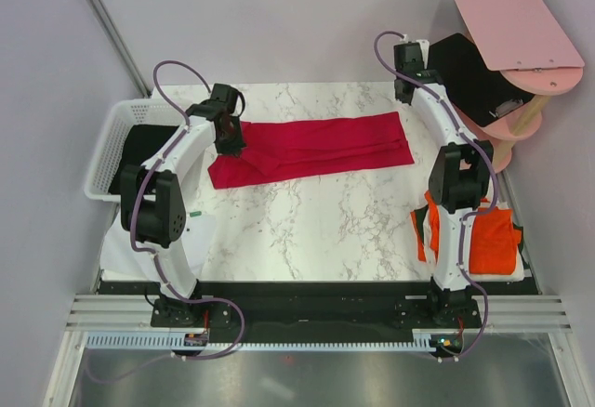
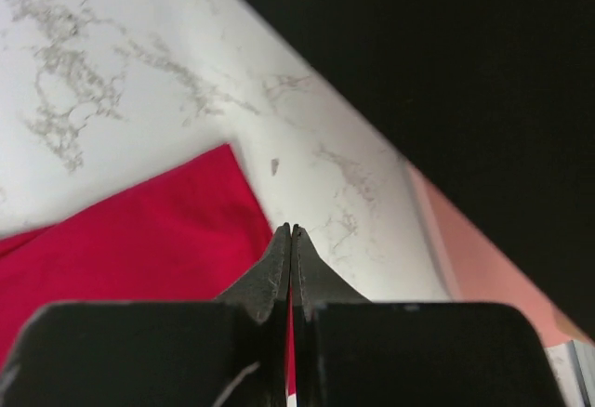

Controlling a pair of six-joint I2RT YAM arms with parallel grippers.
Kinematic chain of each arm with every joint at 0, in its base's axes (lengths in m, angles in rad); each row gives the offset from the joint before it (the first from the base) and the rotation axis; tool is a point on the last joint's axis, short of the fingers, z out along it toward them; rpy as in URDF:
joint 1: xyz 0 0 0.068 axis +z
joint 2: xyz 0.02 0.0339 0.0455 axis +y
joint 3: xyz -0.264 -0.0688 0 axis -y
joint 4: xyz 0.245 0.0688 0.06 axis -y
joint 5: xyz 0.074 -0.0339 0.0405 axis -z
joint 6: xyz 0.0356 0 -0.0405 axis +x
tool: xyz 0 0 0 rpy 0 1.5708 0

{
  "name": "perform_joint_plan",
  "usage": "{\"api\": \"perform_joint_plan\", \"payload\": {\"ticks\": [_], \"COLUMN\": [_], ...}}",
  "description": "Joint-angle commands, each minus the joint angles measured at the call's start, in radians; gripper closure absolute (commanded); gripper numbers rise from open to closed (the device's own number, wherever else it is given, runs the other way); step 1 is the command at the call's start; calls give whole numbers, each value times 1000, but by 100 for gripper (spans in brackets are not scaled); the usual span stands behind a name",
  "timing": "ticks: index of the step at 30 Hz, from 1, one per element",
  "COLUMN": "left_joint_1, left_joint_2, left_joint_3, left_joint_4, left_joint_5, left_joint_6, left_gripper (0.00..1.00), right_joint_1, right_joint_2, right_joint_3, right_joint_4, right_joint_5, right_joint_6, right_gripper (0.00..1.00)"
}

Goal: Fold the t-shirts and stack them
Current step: Fold the other side of the tshirt into a rectangle

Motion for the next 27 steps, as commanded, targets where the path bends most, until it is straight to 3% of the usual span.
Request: {"api": "perform_joint_plan", "payload": {"ticks": [1,8,16,27], "left_joint_1": [5,7,5,7], "left_joint_2": [-54,-62,-50,-61], "left_joint_3": [-11,-14,-25,-20], "left_joint_4": [31,31,31,34], "left_joint_5": [8,12,10,4], "left_joint_6": [36,40,36,33], "left_gripper": [98,98,98,98], "right_joint_1": [-50,-124,-130,-77], "right_joint_2": [20,107,95,-37], "right_joint_3": [69,159,164,-18], "right_joint_4": [62,88,168,261], "right_joint_5": [78,51,17,-169], "right_joint_6": [1,32,46,12], "right_gripper": [100,100,100,100]}}
